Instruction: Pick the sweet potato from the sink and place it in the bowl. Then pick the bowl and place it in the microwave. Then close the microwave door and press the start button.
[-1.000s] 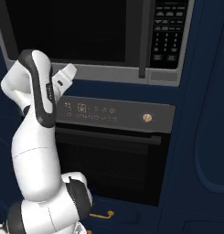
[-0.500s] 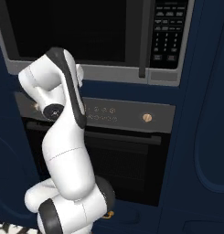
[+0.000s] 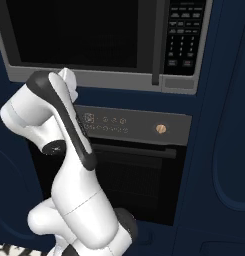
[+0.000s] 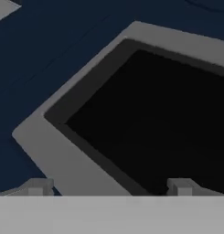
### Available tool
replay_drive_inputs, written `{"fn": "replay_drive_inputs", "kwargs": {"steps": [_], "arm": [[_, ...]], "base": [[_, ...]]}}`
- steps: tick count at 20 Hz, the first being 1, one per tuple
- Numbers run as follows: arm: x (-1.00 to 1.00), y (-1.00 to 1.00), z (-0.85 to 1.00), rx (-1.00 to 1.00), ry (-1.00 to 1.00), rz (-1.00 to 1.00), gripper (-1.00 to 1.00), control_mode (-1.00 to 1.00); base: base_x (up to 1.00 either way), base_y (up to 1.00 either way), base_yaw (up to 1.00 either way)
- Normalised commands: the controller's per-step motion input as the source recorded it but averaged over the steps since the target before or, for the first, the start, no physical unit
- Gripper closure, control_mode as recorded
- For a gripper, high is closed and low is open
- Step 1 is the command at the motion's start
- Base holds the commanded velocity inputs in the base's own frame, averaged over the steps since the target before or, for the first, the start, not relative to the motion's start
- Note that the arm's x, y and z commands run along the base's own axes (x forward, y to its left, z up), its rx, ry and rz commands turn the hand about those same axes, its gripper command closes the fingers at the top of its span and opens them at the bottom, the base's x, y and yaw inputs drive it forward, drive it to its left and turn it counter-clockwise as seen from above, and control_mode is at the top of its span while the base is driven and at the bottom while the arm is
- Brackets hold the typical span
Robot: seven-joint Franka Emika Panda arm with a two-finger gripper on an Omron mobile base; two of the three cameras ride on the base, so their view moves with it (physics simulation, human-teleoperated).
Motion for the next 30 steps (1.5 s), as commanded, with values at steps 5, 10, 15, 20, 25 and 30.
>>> {"fn": "replay_drive_inputs", "kwargs": {"steps": [5, 10, 15, 20, 25, 30], "arm": [[-0.35, -0.08, 0.59, -0.86, -0.07, -0.10, -1.00, -1.00], [-0.18, -0.01, 0.29, -0.97, -0.05, -0.21, -1.00, -1.00], [-0.60, -0.01, 0.36, -0.89, -0.15, -0.20, -1.00, -1.00], [-0.64, -0.06, 0.56, -0.81, -0.15, -0.20, -1.00, -1.00], [-0.41, -0.16, 0.76, -0.77, -0.07, -0.21, -1.00, -1.00], [-0.29, -0.12, 0.81, -0.77, -0.06, -0.21, -1.00, -1.00]], "base": [[0.00, 0.00, 0.00], [0.00, 0.00, 0.00], [0.00, 0.00, 0.00], [0.00, 0.00, 0.00], [0.00, 0.00, 0.00], [0.00, 0.00, 0.00]]}}
